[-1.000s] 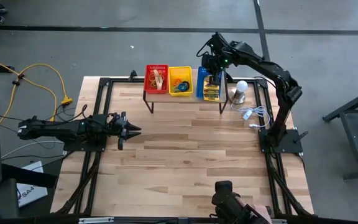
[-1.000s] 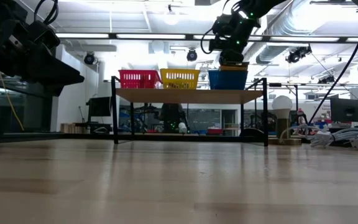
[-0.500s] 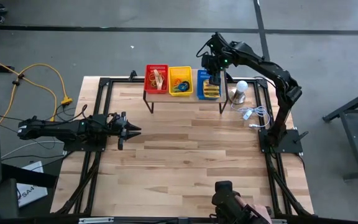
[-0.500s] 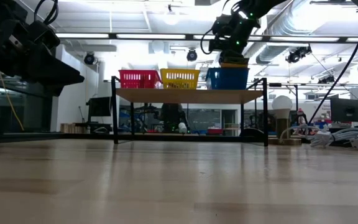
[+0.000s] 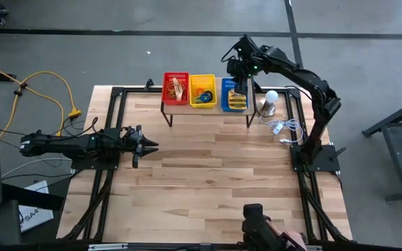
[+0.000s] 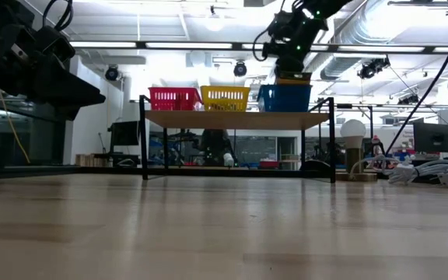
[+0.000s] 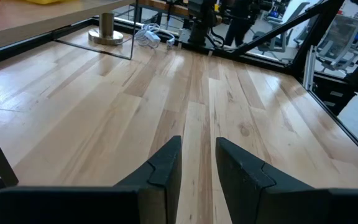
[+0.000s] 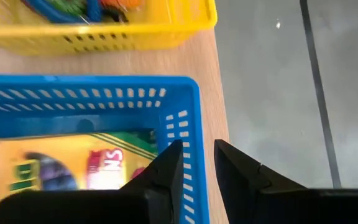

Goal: Pick & Place Office Desk Supplies
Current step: Return to Home Position

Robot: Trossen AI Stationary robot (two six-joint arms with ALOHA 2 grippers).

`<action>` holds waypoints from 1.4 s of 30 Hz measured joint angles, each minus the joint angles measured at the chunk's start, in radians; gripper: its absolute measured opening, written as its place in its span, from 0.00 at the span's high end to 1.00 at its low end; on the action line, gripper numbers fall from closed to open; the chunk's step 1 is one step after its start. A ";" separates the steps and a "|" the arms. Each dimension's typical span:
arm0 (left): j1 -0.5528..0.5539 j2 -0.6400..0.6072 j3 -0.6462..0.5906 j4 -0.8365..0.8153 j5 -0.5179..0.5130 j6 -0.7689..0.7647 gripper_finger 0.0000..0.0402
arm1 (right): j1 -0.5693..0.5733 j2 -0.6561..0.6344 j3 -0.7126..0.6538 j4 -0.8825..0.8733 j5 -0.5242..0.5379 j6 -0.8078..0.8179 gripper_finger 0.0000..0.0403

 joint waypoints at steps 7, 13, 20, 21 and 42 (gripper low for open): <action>0.000 0.000 0.000 0.000 0.000 0.000 0.76 | 0.000 -0.063 0.000 -0.001 -0.040 0.003 0.80; 0.000 0.000 0.000 0.000 0.000 0.000 0.76 | 0.000 -0.085 0.000 -0.017 -0.042 0.049 0.80; 0.000 0.000 0.000 0.000 0.000 0.000 0.76 | 0.018 -0.089 0.000 -0.035 -0.067 0.101 0.80; 0.000 0.000 0.000 0.000 0.000 0.000 0.76 | 0.028 -0.091 0.000 -0.038 -0.064 0.114 0.80; 0.000 0.000 0.000 0.000 0.000 0.000 0.76 | 0.534 -0.136 0.000 0.010 0.035 0.507 0.80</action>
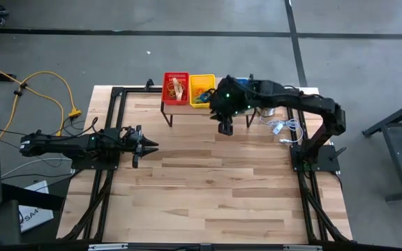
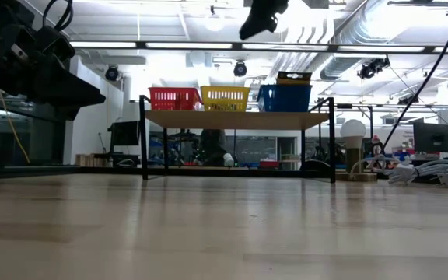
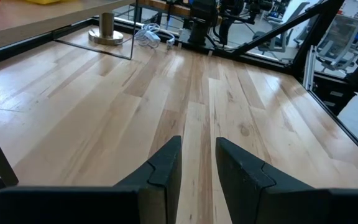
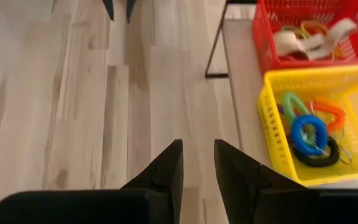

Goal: Pick & Place Office Desk Supplies
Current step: Return to Home Position

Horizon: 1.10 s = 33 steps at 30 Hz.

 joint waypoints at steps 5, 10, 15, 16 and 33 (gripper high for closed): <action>0.000 0.000 0.000 0.000 0.000 0.000 0.76 | 0.063 0.000 0.000 0.010 0.066 0.041 0.80; 0.000 0.000 0.000 0.000 0.000 0.000 0.76 | 0.075 0.000 0.000 -0.024 0.076 0.070 0.80; 0.000 0.000 0.000 0.000 0.000 0.000 0.76 | 0.067 -0.005 0.000 -0.026 0.020 0.086 0.80; 0.000 0.000 0.000 0.000 0.000 0.000 0.76 | 0.067 -0.005 0.000 -0.026 0.012 0.093 0.80; 0.000 0.000 0.000 0.000 0.000 0.000 0.76 | 0.062 -0.519 -0.813 0.568 0.067 0.279 0.80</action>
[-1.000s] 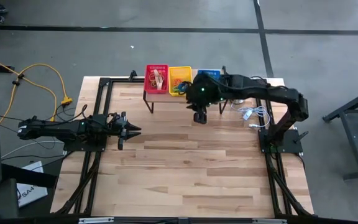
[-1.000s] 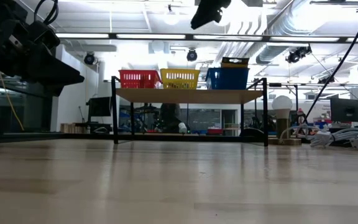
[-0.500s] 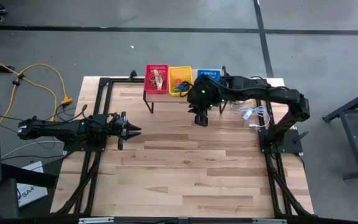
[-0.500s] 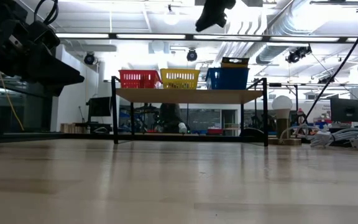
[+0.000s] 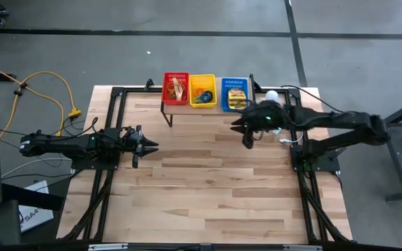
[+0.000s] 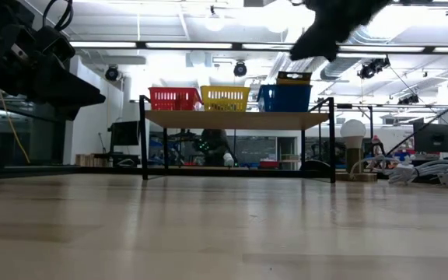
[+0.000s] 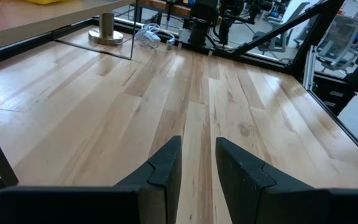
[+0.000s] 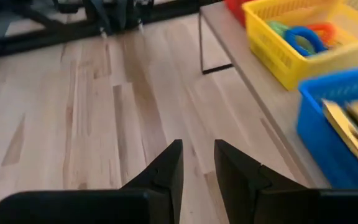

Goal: Pick & Place Office Desk Supplies
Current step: Return to Home Position

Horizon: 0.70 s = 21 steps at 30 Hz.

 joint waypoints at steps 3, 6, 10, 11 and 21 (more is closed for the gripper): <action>0.000 0.000 0.000 0.000 0.000 0.000 0.76 | 0.000 -0.113 -0.133 0.087 0.029 0.035 0.80; 0.000 0.000 0.000 0.000 0.000 0.000 0.76 | 0.000 -0.217 -0.251 0.179 0.047 0.064 0.80; 0.000 0.000 0.000 0.000 0.000 0.000 0.76 | 0.000 -0.328 -0.389 0.315 0.044 0.075 0.80; 0.000 0.000 0.000 0.000 0.000 0.000 0.76 | 0.000 -0.353 -0.421 0.346 0.044 0.076 0.80; 0.000 0.000 0.000 0.000 0.000 0.000 0.76 | 0.000 -0.585 -0.673 0.532 0.045 0.076 0.80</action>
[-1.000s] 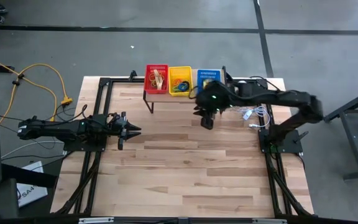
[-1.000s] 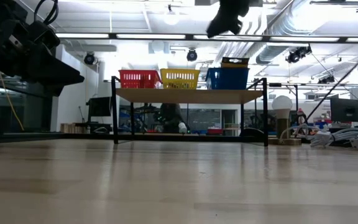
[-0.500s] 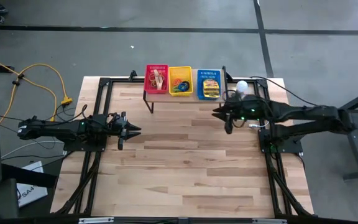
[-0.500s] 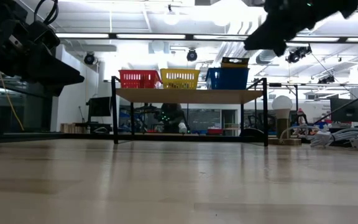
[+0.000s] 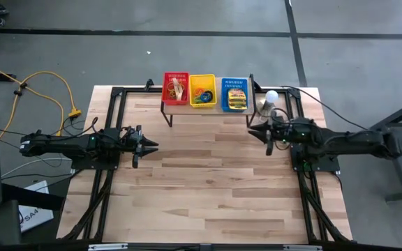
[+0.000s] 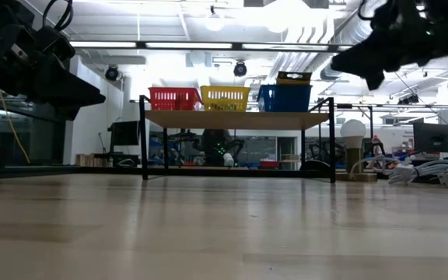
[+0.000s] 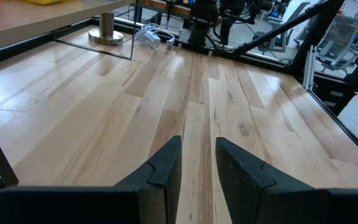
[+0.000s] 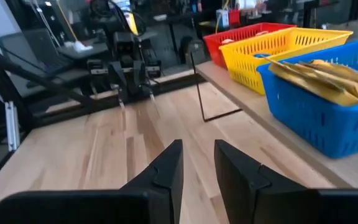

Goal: Pick & Place Office Desk Supplies
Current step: Return to Home Position

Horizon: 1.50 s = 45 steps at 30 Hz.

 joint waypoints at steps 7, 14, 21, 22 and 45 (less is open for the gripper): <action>0.000 0.000 0.000 0.000 0.000 0.000 0.76 | 0.000 -0.192 -0.122 0.034 -0.011 0.000 0.80; 0.000 0.000 0.000 0.000 0.000 0.000 0.76 | 0.000 -0.333 -0.194 0.074 -0.078 -0.006 0.80; 0.000 0.000 0.000 0.000 0.000 0.000 0.76 | 0.000 -0.422 -0.225 0.072 -0.105 0.000 0.80; 0.000 0.000 0.000 0.000 0.000 0.000 0.76 | 0.000 -0.432 -0.231 0.072 -0.110 0.000 0.80; 0.000 0.000 0.000 0.000 0.000 0.000 0.76 | 0.000 -0.554 -0.271 -0.001 -0.164 0.077 0.80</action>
